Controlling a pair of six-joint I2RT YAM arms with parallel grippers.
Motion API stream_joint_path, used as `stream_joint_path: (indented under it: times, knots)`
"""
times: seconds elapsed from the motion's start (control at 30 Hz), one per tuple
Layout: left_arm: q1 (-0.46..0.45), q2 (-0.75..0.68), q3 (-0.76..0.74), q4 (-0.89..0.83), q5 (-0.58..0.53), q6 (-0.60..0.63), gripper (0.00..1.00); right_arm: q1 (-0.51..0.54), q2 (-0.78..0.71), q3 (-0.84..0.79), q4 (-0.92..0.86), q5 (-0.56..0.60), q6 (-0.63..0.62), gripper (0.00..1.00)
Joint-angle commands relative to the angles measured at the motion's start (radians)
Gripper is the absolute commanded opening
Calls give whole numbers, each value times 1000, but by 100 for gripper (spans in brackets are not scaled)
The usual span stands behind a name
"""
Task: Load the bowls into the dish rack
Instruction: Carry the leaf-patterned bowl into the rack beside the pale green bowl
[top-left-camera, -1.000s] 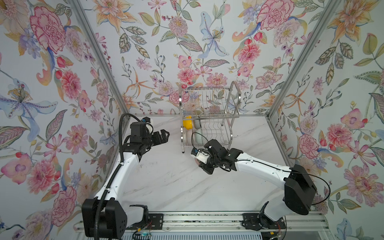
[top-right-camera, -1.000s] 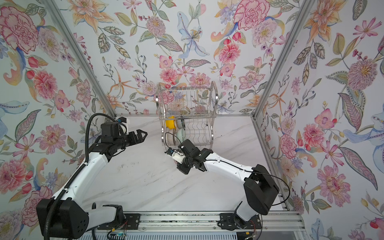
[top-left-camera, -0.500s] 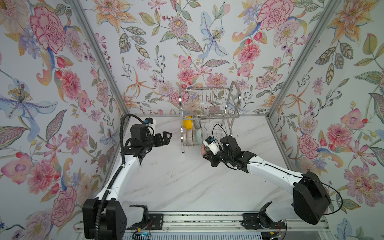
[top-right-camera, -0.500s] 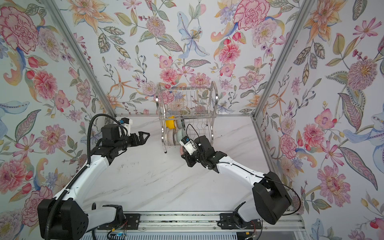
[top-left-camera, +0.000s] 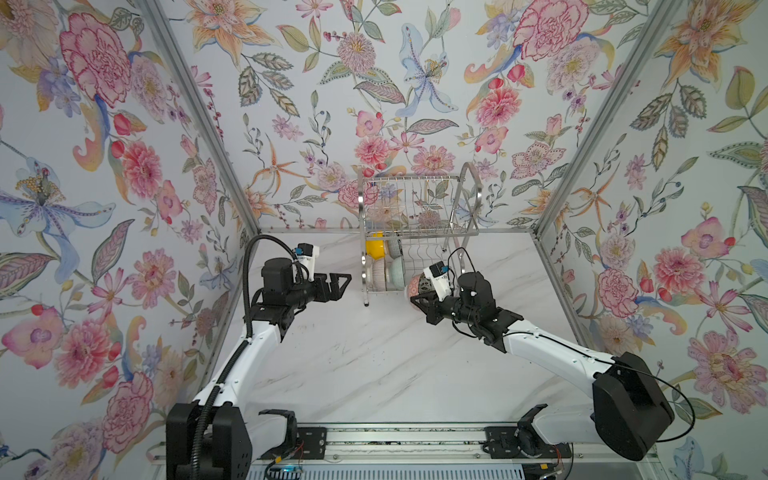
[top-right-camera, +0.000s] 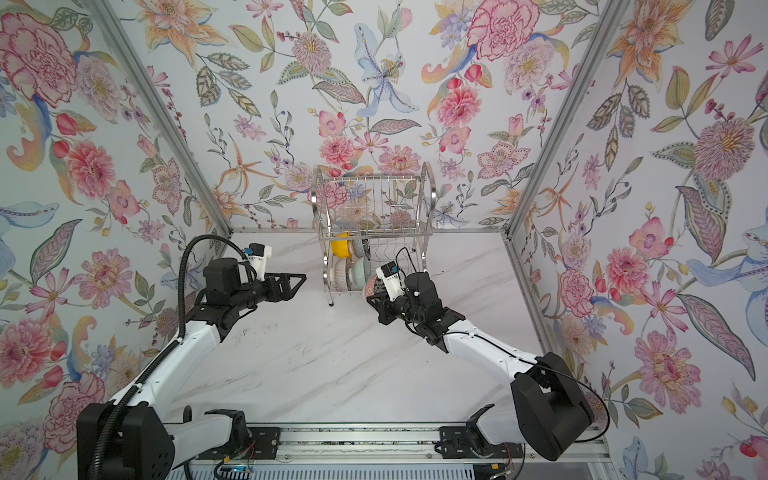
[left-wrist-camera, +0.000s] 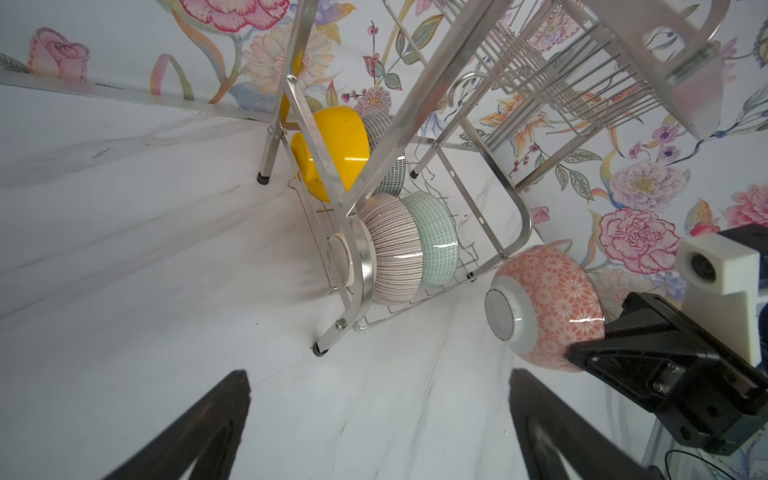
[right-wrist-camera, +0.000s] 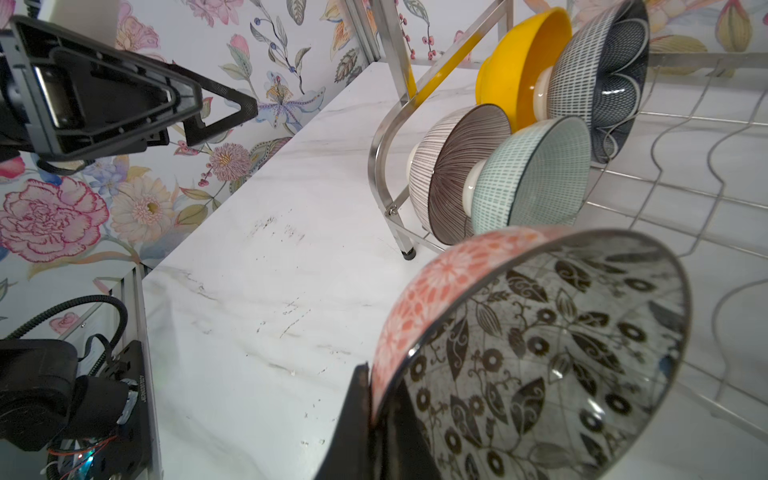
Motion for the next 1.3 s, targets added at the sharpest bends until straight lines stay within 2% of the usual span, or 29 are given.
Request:
stream_joint_path:
  times: [0.0,0.2,0.6,1.0,1.27]
  knots:
    - [-10,-22,-19,44,53,29,99,-21,-52,-44,170,-2,80,0]
    - [-20,-32,-40,79,73,31,99,-50,-45,-138,414,20,189,0]
    - [-57,-48,-67,99,74,58,99,-49,36,-217,744,90,270,0]
    - [-75,-68,-89,108,66,79,99,-49,132,-212,921,87,282,0]
    - [-86,-75,-100,118,56,88,99,-49,214,-203,1074,154,331,0]
